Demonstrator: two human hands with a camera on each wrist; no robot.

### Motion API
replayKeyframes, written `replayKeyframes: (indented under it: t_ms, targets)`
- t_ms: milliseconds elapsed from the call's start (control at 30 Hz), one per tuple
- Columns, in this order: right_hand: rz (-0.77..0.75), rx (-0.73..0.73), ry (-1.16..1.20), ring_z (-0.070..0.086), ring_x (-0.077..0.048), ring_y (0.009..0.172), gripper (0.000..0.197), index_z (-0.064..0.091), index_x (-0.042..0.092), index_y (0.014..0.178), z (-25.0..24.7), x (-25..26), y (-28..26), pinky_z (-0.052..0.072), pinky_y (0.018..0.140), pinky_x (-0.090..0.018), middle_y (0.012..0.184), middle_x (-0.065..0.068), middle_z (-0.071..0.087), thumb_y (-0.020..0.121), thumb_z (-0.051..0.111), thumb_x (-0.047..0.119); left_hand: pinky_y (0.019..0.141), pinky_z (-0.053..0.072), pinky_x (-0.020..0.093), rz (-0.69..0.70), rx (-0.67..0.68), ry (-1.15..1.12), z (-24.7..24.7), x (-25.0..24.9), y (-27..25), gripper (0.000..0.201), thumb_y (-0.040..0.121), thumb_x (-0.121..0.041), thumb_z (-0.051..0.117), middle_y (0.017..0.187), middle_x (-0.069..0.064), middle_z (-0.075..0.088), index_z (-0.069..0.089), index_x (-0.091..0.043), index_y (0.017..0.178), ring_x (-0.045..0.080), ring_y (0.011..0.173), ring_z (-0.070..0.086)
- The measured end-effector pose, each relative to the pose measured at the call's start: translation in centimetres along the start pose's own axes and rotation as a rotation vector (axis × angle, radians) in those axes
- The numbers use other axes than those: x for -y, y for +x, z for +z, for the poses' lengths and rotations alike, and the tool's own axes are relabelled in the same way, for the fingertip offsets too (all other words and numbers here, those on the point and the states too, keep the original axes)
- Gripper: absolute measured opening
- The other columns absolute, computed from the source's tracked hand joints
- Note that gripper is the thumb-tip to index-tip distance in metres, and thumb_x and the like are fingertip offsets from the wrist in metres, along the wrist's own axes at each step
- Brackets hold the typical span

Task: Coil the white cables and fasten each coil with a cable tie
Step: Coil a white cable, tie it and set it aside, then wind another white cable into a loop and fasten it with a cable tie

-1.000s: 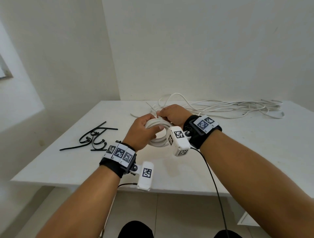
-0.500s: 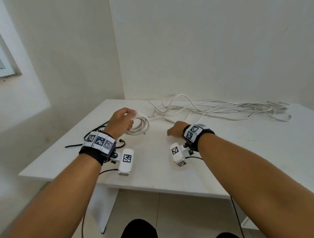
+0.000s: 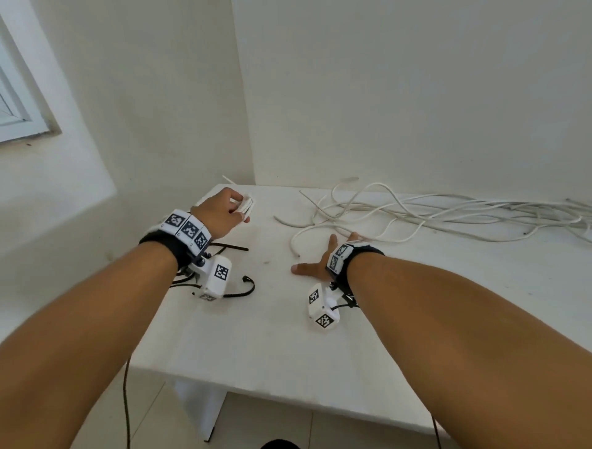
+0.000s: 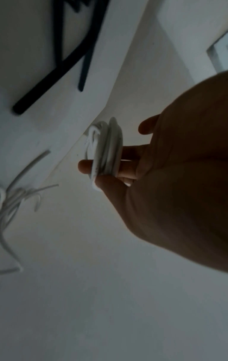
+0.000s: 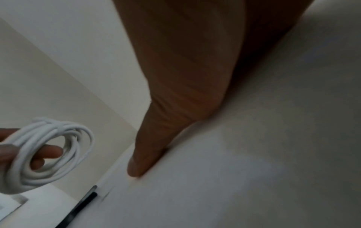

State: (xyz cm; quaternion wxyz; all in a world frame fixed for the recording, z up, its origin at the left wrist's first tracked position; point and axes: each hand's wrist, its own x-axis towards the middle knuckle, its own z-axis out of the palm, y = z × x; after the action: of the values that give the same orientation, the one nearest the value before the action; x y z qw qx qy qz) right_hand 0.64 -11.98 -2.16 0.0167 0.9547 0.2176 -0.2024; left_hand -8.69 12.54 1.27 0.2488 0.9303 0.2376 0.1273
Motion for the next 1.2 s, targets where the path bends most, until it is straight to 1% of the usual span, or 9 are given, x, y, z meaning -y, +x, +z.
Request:
replayKeyframes:
  t_ms: [67, 233, 433, 600, 733, 967, 1067, 1133, 1200]
  targets:
    - [0.006, 0.000, -0.006, -0.010, -0.045, 0.149, 0.140, -0.018, 0.024, 0.156, 0.3, 0.1, 1.1, 0.004, 0.119, -0.062, 0.162, -0.018, -0.020, 0.053, 0.034, 0.104, 0.090, 0.038, 0.036, -0.044, -0.025, 0.210, -0.5, 0.7, 2.2, 0.010, 0.096, -0.038, 0.050, 0.103, -0.020, 0.070, 0.046, -0.034, 0.103, 0.018, 0.101, 0.062]
    - [0.047, 0.042, 0.043, -0.021, -0.046, 0.146, 0.151, -0.026, 0.032, 0.152, 1.2, 0.3, 3.8, 0.006, 0.114, -0.070, 0.158, -0.016, -0.032, 0.036, 0.036, 0.107, 0.080, 0.031, 0.031, -0.079, -0.017, 0.421, -1.3, 2.0, 8.5, 0.041, 0.093, -0.033, 0.062, 0.126, 0.006, 0.062, 0.047, -0.018, 0.129, 0.030, 0.111, 0.059]
    - [0.062, 0.077, 0.087, -0.031, -0.044, 0.143, 0.156, -0.031, 0.034, 0.148, 1.9, -0.1, 5.1, 0.004, 0.111, -0.072, 0.154, -0.011, -0.042, 0.029, 0.038, 0.107, 0.095, 0.045, 0.047, -0.065, 0.037, 0.615, -1.1, 3.3, 14.4, 0.025, 0.094, -0.040, 0.044, 0.105, 0.007, 0.060, 0.044, -0.016, 0.103, 0.030, 0.093, 0.060]
    - [0.061, 0.113, 0.139, -0.034, -0.044, 0.142, 0.155, -0.034, 0.034, 0.146, 2.0, 0.0, 5.1, 0.001, 0.110, -0.073, 0.150, -0.009, -0.048, 0.032, 0.043, 0.106, 0.079, 0.046, 0.029, -0.090, 0.111, 0.670, 0.8, 4.2, 16.5, 0.013, 0.097, -0.021, 0.049, 0.090, 0.012, 0.064, 0.053, -0.011, 0.089, 0.021, 0.075, 0.057]
    - [0.053, 0.110, 0.154, -0.033, -0.045, 0.142, 0.153, -0.033, 0.034, 0.146, 2.1, 0.1, 5.1, 0.001, 0.110, -0.074, 0.150, -0.009, -0.048, 0.034, 0.044, 0.105, 0.086, 0.051, 0.041, -0.088, 0.103, 0.661, 1.6, 4.9, 17.1, 0.015, 0.095, -0.018, 0.042, 0.078, 0.010, 0.053, 0.048, -0.010, 0.085, 0.023, 0.074, 0.059]
    - [0.048, 0.104, 0.169, -0.034, -0.045, 0.141, 0.156, -0.033, 0.035, 0.146, 2.2, 0.0, 5.4, 0.001, 0.110, -0.074, 0.150, -0.008, -0.048, 0.028, 0.040, 0.106, 0.065, 0.041, 0.026, -0.099, 0.132, 0.619, 2.0, 4.9, 17.9, 0.027, 0.091, -0.020, 0.053, 0.066, 0.005, 0.047, 0.045, -0.013, 0.066, 0.023, 0.064, 0.050]
    - [0.045, 0.100, 0.158, -0.032, -0.046, 0.142, 0.156, -0.034, 0.035, 0.146, 2.2, 0.0, 5.5, 0.002, 0.110, -0.074, 0.149, -0.009, -0.048, 0.029, 0.039, 0.106, 0.078, 0.046, 0.029, -0.144, 0.114, 0.601, 1.9, 5.0, 18.0, 0.026, 0.085, -0.036, 0.044, 0.086, 0.007, 0.057, 0.058, -0.015, 0.083, 0.026, 0.080, 0.059]
    - [0.047, 0.097, 0.153, -0.032, -0.046, 0.142, 0.157, -0.033, 0.035, 0.146, 2.3, 0.0, 5.6, 0.002, 0.110, -0.074, 0.149, -0.010, -0.048, 0.027, 0.038, 0.107, 0.085, 0.048, 0.036, -0.153, 0.032, 0.585, 1.8, 4.5, 17.6, 0.027, 0.087, -0.036, 0.055, 0.104, 0.012, 0.059, 0.063, -0.013, 0.099, 0.033, 0.100, 0.059]
    - [0.051, 0.093, 0.150, -0.032, -0.046, 0.142, 0.157, -0.033, 0.035, 0.146, 2.3, 0.1, 5.5, 0.001, 0.110, -0.074, 0.150, -0.010, -0.047, 0.026, 0.038, 0.107, 0.084, 0.051, 0.038, -0.092, -0.009, 0.502, 1.6, 2.9, 16.2, 0.028, 0.086, -0.031, 0.063, 0.110, 0.016, 0.062, 0.063, -0.008, 0.102, 0.036, 0.100, 0.060]
